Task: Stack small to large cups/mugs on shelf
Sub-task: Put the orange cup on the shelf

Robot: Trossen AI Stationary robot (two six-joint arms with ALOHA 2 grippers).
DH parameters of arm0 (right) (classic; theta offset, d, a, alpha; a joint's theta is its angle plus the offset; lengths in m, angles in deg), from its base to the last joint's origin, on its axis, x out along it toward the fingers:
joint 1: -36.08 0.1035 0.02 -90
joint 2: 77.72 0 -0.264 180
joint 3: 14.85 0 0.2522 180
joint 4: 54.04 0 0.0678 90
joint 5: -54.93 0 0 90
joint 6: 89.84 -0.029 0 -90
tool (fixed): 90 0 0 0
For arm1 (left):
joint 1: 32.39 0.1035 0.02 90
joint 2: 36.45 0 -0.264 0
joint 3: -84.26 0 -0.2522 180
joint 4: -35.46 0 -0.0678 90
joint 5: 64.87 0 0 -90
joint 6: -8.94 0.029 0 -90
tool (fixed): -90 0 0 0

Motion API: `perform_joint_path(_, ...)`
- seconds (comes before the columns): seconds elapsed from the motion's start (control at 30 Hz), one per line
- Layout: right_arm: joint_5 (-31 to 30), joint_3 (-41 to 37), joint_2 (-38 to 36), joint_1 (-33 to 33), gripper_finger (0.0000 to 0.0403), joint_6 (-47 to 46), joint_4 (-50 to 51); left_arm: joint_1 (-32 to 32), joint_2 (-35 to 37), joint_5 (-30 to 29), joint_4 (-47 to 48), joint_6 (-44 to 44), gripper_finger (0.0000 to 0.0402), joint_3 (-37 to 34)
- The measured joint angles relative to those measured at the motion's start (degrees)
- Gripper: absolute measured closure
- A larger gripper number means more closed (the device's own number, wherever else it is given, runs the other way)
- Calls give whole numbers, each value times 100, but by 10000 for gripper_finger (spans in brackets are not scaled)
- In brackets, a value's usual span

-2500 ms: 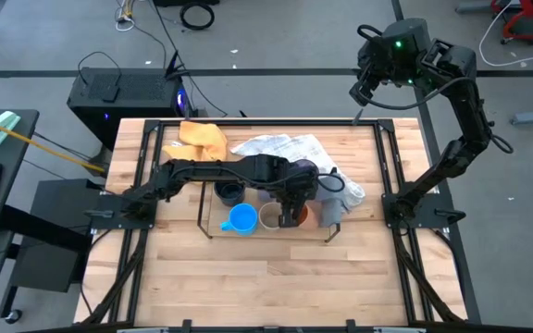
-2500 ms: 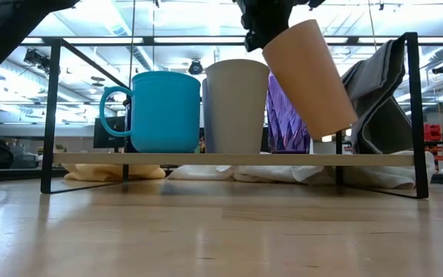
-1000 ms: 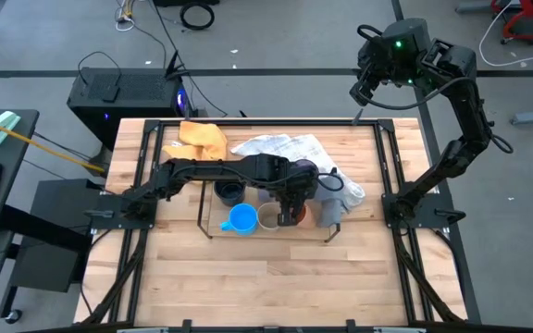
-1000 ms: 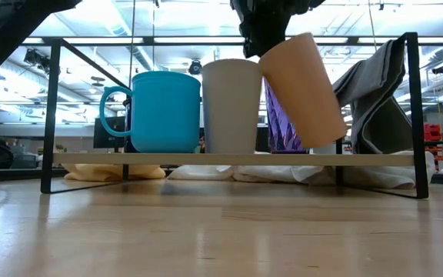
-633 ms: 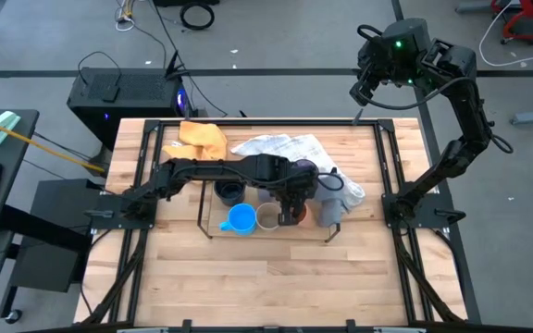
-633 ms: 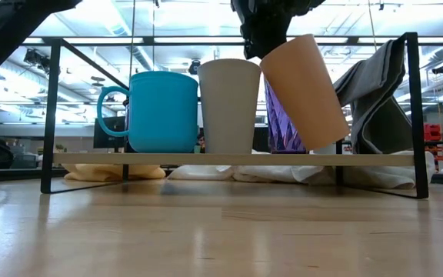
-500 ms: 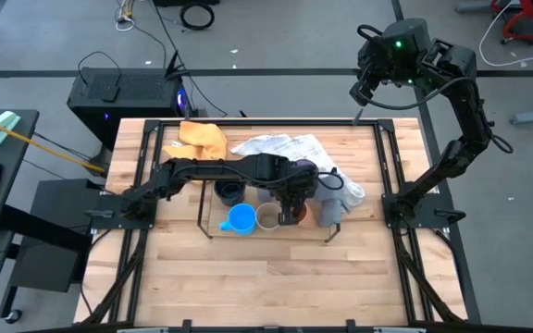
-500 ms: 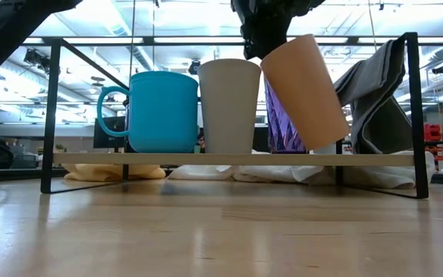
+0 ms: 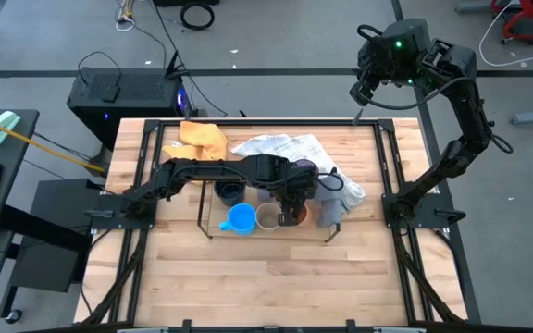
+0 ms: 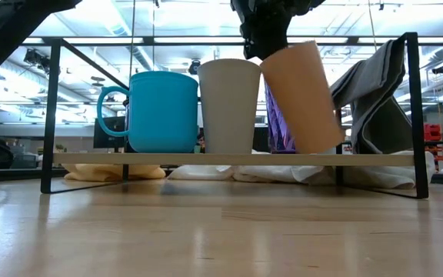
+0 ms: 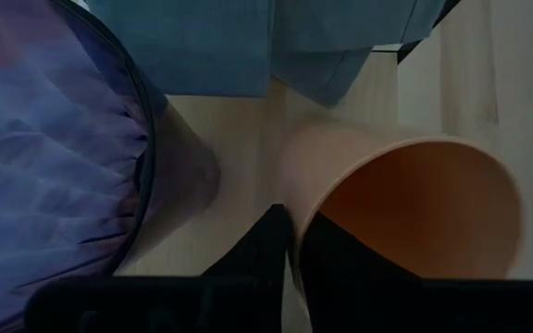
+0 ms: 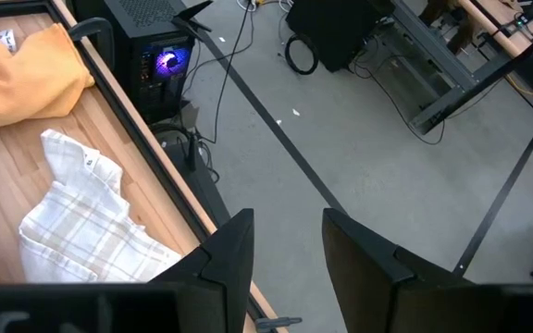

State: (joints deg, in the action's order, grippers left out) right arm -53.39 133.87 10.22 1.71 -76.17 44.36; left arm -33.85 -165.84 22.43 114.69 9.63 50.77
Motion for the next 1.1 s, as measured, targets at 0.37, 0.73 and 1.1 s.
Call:
perform_joint_path(0.37,0,0,0,-1,266,18,2,-2,0,201,2,4,384,0)
perform_joint_path(0.73,0,0,0,0,266,20,2,-2,0,249,0,-2,332,7)
perform_joint_path(1.1,0,0,0,-1,266,26,4,0,0,247,-2,-2,317,7)
